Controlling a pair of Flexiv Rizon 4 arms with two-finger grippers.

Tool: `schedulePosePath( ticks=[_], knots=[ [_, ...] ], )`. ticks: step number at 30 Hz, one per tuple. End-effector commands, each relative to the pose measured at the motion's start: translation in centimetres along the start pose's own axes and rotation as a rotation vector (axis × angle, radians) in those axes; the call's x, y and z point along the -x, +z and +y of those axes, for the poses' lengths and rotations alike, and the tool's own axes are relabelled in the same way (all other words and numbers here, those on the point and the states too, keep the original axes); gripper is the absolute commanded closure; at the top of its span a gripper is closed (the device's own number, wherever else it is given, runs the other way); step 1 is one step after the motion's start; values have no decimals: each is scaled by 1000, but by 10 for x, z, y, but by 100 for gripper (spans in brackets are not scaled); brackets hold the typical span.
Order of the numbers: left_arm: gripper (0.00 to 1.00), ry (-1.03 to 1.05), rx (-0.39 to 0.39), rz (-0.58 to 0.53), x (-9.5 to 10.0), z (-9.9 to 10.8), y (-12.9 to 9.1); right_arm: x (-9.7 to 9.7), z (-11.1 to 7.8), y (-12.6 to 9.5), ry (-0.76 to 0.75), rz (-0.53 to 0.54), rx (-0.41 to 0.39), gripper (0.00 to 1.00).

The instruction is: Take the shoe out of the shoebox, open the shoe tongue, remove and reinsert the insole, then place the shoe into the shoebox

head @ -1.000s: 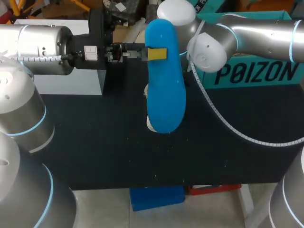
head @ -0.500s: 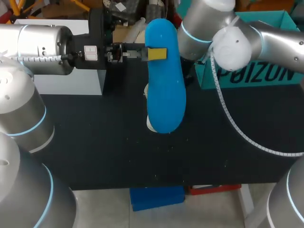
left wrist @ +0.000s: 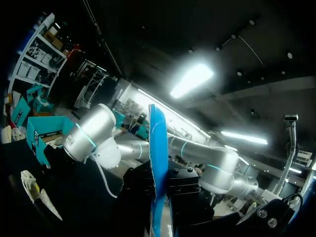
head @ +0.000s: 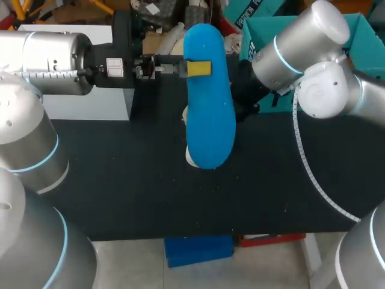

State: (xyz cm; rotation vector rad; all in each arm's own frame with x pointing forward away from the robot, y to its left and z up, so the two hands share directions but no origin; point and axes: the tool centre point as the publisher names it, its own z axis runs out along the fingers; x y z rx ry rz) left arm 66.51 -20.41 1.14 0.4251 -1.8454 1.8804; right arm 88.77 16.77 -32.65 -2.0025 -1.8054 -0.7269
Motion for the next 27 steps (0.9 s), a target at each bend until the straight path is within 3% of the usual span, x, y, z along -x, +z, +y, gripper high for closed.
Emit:
schedulePosePath(
  ticks=[1, 9, 27],
  knots=[
    [100, 0, -1, -3, 0, 1, 1, 6, -10, -17, 32, 186, 64, 0],
    [100, 0, -1, -3, 0, 1, 1, -7, -2, -41, 25, 368, 132, 0],
    [100, 0, -1, -3, 0, 1, 1, -34, 8, -61, 13, 740, 109, 0]
  ],
)
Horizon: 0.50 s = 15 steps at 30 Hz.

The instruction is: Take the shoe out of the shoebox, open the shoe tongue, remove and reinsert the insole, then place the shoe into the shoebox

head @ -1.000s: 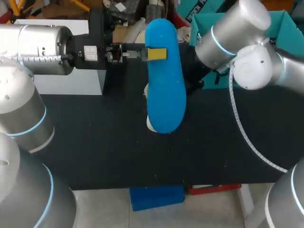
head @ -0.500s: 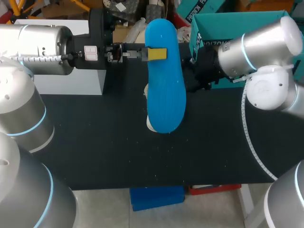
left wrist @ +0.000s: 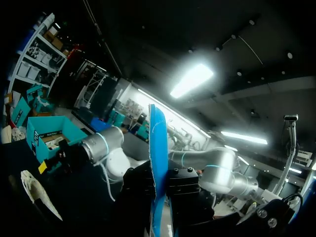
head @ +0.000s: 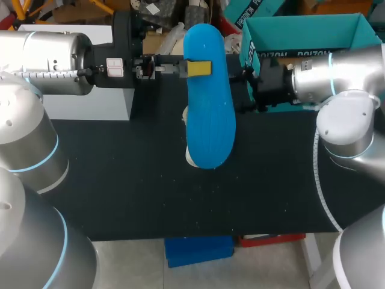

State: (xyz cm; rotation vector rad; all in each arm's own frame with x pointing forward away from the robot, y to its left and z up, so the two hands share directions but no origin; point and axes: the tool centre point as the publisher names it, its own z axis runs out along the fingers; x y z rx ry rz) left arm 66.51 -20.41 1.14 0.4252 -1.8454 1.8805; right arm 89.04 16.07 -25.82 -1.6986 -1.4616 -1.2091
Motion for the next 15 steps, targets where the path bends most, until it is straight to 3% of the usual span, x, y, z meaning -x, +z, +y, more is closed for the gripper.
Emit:
schedulePosePath(
  ticks=[1, 12, 15],
  knots=[
    [100, 0, -1, -3, 0, 1, 1, -2, 0, -2, -3, 248, -3, 0],
    [100, 0, -1, -3, 0, 1, 1, -17, -2, -5, 4, 382, -35, 0],
    [100, 0, -1, -3, 0, 1, 1, -20, -2, -5, 0, 361, -41, 0]
  ],
)
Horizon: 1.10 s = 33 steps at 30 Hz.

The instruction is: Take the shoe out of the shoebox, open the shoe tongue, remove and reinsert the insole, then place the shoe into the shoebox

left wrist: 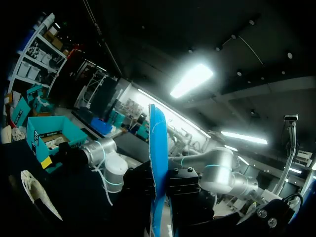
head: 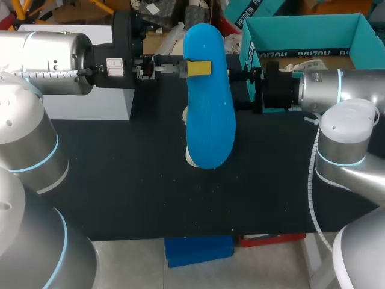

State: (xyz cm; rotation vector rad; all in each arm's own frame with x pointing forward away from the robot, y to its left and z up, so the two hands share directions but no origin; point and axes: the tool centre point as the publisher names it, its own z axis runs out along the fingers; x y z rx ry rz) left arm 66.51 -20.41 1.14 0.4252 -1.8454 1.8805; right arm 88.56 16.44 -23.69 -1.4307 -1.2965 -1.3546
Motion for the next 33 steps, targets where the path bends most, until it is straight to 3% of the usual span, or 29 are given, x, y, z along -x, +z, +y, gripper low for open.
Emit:
schedulePosePath(
  ticks=[1, 5, 10, 13, 22, 24, 33],
  knots=[
    [100, 0, -1, -3, 0, 1, 1, 0, 1, 1, -8, 59, -8, 0],
    [100, 0, -1, -3, 0, 1, 1, -1, 1, 1, -12, 31, 2, 0],
    [100, 213, 32, 102, 2, 8, 13, -1, 1, 1, -12, 31, 2, 0],
    [100, 324, 63, 130, 9, 20, 18, -1, 1, 1, -12, 31, 2, 0],
    [100, 873, 280, 5, 52, 80, 29, -1, 1, 1, -12, 31, 2, 0],
    [100, 881, 286, -10, 67, 90, 29, -1, 1, 1, -12, 31, 2, 0],
    [100, 881, 286, -10, 67, 90, 29, -1, 1, 1, -12, 31, 2, 0]
  ],
)
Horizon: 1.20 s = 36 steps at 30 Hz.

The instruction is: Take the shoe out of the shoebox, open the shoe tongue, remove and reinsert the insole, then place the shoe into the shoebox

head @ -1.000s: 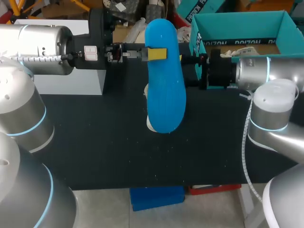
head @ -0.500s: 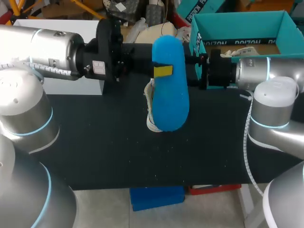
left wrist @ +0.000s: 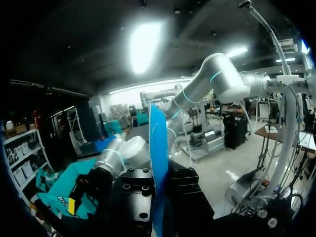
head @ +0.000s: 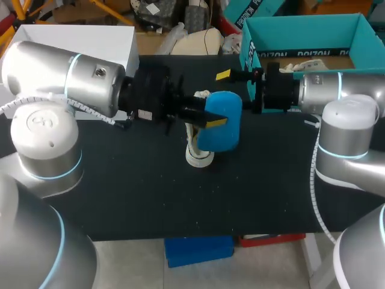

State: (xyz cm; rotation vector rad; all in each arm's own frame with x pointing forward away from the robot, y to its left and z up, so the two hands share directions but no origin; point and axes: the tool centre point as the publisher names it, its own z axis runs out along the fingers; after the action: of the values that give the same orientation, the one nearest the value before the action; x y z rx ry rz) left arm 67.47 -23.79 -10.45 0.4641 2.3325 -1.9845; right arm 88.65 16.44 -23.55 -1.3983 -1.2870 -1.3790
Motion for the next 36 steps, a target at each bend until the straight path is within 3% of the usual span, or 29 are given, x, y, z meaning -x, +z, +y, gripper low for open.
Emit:
schedulePosePath(
  ticks=[1, 9, 12, 14, 16, 17, 19, 20, 28, 36],
  knots=[
    [100, 91, 57, -22, -2, -7, 0, 1, 0, 1, 0, 0, 2, 0],
    [100, 91, 57, -22, -2, -7, 0, 1, 0, 1, 0, 0, 2, 0],
    [100, 311, 3, -18, -41, -19, 0, 1, 0, 1, 0, 0, 2, 0],
    [100, 426, -4, -14, -63, -13, -2, 1, 0, 1, 0, 0, 2, 0],
    [100, 549, 106, -43, -82, -5, 0, 1, 0, 1, 0, 0, 2, 0],
    [100, 579, 104, -56, -86, 0, -1, 1, 0, 1, 0, 0, 2, 0],
    [100, 703, 196, -101, -99, 10, 0, 1, 0, 1, 0, 0, 2, 0],
    [100, 711, 164, -97, -105, 16, -1, 1, 0, 1, 0, 0, 2, 0],
    [100, 1008, 360, -149, -109, 84, 5, 1, 0, 1, 0, 0, 2, 0],
    [100, 1008, 360, -149, -109, 84, 5, 1, 0, 1, 0, 0, 2, 0]
  ],
)
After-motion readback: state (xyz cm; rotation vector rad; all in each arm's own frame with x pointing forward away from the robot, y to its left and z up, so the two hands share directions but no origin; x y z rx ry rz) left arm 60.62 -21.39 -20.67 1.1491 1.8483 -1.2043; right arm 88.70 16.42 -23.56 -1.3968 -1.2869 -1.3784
